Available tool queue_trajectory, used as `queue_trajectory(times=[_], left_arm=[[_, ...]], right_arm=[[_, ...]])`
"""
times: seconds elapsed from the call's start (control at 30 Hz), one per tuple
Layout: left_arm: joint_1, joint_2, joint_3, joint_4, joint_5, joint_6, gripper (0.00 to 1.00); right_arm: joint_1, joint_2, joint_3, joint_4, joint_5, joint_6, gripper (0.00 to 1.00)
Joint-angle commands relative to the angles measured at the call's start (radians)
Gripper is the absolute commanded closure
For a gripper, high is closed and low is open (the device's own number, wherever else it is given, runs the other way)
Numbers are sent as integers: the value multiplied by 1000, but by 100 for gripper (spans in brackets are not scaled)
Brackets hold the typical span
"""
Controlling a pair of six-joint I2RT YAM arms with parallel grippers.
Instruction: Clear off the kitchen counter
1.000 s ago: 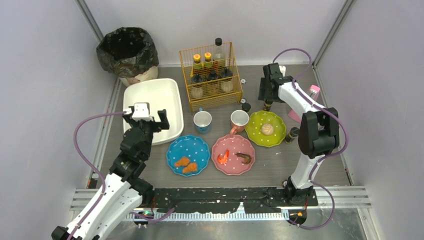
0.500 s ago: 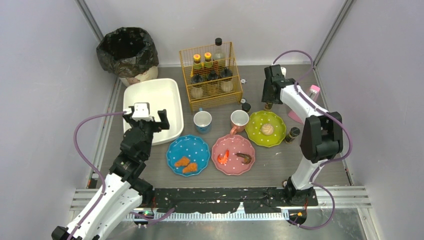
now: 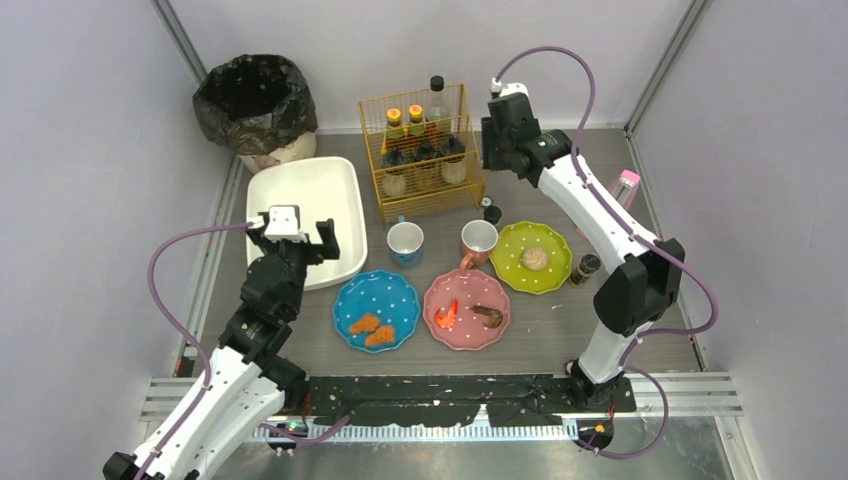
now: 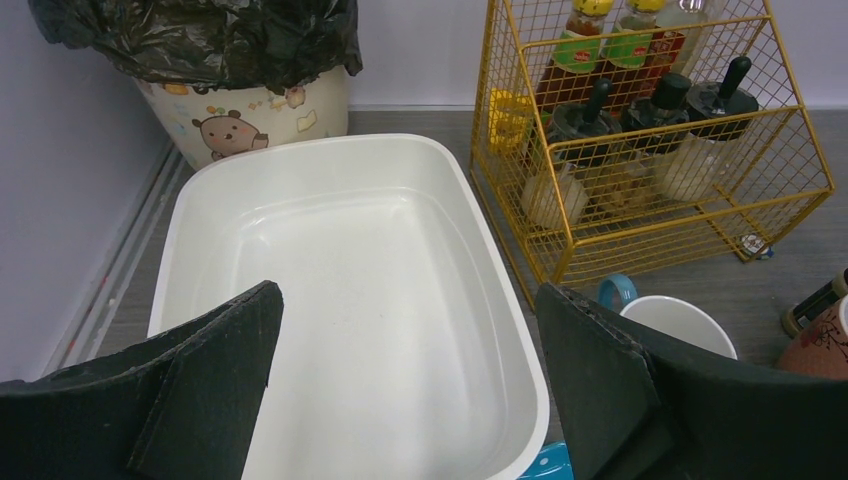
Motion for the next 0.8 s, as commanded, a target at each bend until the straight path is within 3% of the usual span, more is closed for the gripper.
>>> queue_trajectory(times=[0.0,0.57,0.77], left_arm=[[0,-3,41,24,13,-15,1],[0,-17,40,20,10,-15,1],[1,-20,40,18,9,-16,1]], right_arm=[[68,13,160,-16,17,-43,75],[112,287,300,-19,-29,-45,73],[110,368,335,-27,-9,-41,67]])
